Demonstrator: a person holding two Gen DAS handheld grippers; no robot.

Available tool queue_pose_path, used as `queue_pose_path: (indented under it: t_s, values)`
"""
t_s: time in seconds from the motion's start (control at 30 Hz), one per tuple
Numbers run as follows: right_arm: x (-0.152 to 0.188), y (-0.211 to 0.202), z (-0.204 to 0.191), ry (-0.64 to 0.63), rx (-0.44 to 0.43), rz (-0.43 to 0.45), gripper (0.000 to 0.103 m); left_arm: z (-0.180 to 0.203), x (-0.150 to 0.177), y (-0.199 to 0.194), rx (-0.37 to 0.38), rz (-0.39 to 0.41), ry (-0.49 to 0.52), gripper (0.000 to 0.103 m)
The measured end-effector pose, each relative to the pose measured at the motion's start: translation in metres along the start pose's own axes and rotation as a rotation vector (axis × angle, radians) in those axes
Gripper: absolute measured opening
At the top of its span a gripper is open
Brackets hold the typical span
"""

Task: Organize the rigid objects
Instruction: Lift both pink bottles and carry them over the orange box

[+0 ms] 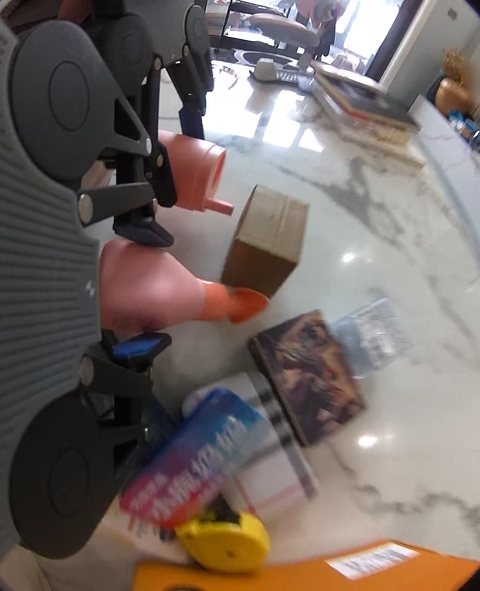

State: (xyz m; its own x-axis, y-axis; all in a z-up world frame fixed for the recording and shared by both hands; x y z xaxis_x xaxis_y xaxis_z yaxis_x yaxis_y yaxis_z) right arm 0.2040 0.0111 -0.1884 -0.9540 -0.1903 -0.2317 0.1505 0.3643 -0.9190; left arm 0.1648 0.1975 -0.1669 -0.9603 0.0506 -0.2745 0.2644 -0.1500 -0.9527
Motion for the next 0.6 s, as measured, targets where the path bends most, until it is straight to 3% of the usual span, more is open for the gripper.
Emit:
queue_pose_path:
  t_s: [0.23,0.6]
  values:
    - [0.013,-0.066,0.018,-0.043,0.013,0.194,0.049,0.039,-0.003,-0.056,0.05,0.195,-0.111,0.062]
    - [0.038,-0.17,0.105,0.055,0.046,0.443,0.047,0.157,-0.039,-0.089,0.2,0.326,-0.041,0.062]
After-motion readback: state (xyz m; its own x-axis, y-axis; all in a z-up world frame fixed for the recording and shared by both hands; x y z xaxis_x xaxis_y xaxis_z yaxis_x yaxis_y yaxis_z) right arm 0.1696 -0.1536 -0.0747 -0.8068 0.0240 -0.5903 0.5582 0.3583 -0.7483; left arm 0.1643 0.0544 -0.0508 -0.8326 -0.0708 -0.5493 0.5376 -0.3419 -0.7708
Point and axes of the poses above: each gripper's, at about its wrist camera, not at the fingertips, and y roughly the way its jaws point, z to its right, x to its underside, the point moved 2 cm from there along y, roughly the way its jaws point, and after that the axes turned 6 degrees about x, right-handed, at the moved point
